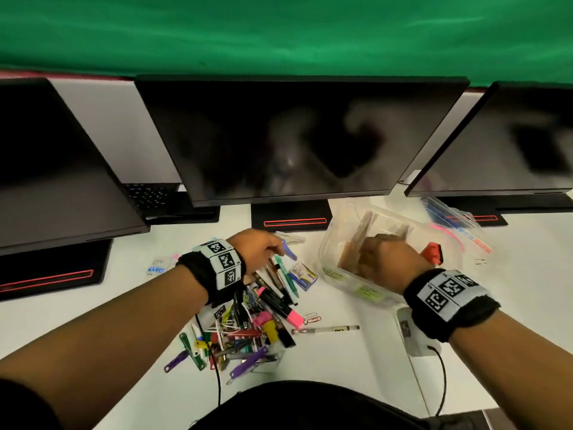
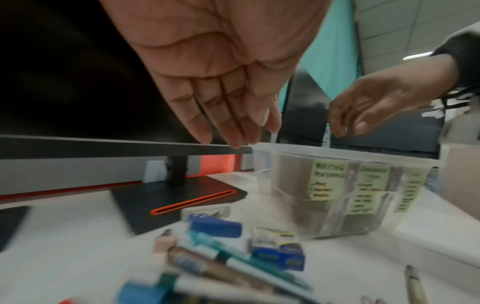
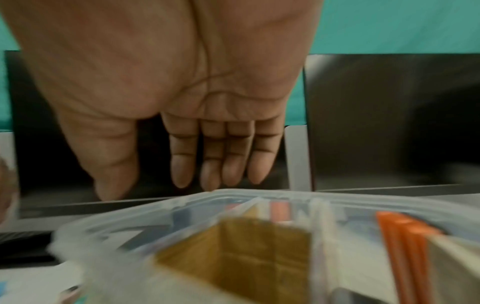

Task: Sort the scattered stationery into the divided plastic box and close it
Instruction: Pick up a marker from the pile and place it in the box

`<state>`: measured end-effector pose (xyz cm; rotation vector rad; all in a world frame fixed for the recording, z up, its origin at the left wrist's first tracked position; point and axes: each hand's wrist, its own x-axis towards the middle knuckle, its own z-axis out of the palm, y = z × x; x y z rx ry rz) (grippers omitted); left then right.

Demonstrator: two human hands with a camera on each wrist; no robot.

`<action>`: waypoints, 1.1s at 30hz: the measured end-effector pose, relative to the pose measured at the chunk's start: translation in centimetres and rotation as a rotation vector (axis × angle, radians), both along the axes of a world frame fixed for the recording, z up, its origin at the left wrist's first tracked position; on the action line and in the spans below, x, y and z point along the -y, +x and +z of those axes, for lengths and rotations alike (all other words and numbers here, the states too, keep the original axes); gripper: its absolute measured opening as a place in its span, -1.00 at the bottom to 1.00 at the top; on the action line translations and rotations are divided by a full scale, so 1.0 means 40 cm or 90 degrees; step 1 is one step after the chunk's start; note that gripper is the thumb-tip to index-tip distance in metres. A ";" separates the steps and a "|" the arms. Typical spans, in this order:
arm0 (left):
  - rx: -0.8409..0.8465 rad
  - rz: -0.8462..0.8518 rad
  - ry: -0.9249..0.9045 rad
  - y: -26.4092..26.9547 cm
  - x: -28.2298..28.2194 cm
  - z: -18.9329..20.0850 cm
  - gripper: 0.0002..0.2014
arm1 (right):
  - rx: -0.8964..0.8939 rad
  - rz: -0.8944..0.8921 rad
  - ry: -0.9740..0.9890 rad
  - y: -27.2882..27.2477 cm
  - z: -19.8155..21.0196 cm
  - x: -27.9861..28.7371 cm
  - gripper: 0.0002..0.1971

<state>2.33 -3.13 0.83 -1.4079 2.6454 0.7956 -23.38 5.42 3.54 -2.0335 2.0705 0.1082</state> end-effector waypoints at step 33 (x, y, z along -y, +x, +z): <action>0.251 0.231 0.122 0.458 -0.062 -0.174 -0.77 | -0.024 -0.033 -0.066 0.182 -0.151 0.040 -0.66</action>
